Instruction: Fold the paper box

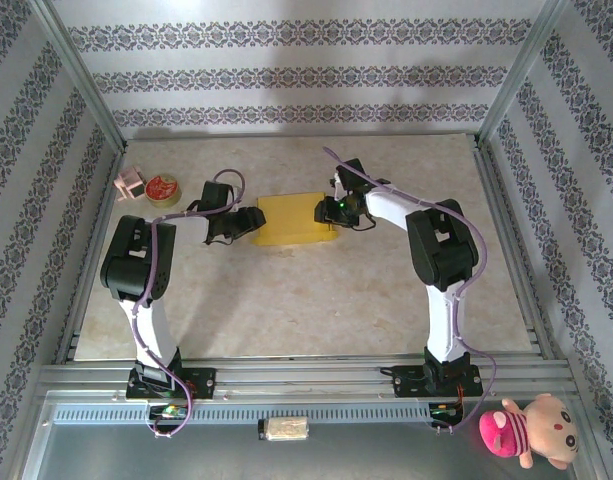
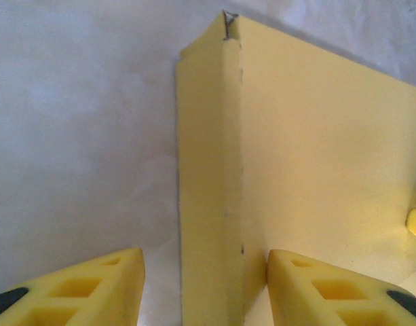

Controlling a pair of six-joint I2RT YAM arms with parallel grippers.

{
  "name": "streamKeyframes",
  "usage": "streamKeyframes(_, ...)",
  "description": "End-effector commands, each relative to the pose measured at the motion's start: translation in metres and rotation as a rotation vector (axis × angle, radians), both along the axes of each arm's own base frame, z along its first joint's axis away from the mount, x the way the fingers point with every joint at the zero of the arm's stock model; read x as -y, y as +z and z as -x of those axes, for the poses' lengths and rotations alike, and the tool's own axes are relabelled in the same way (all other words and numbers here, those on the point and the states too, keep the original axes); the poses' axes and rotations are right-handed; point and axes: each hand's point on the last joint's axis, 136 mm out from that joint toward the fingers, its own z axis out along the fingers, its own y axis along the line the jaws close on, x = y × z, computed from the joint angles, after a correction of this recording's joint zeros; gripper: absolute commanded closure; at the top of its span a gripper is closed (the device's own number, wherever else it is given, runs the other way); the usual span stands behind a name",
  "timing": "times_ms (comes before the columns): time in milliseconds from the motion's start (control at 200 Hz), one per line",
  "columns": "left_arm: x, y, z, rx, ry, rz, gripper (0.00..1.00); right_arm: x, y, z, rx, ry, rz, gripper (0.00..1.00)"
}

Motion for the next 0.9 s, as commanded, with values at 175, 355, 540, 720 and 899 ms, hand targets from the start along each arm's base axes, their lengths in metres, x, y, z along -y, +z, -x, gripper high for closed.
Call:
streamKeyframes(175,-0.002,0.021,-0.006,0.018,0.001,-0.034,0.25,0.009,0.014,0.004,-0.005,-0.024,0.031,0.43)
streamKeyframes(355,-0.004,0.053,-0.016,0.081,0.005,-0.047,0.13,0.009,0.031,-0.008,0.036,-0.036,0.034,0.35)
streamKeyframes(540,-0.009,0.053,-0.013,0.074,0.015,-0.063,0.11,0.007,0.016,-0.004,-0.004,-0.034,0.034,0.36)
streamKeyframes(720,-0.012,0.042,-0.01,0.051,0.022,-0.063,0.11,0.002,-0.005,0.006,-0.061,-0.015,0.005,0.52)
streamKeyframes(899,-0.009,0.035,-0.012,0.032,0.015,-0.022,0.1,0.008,-0.031,0.017,-0.118,-0.024,-0.045,0.66)
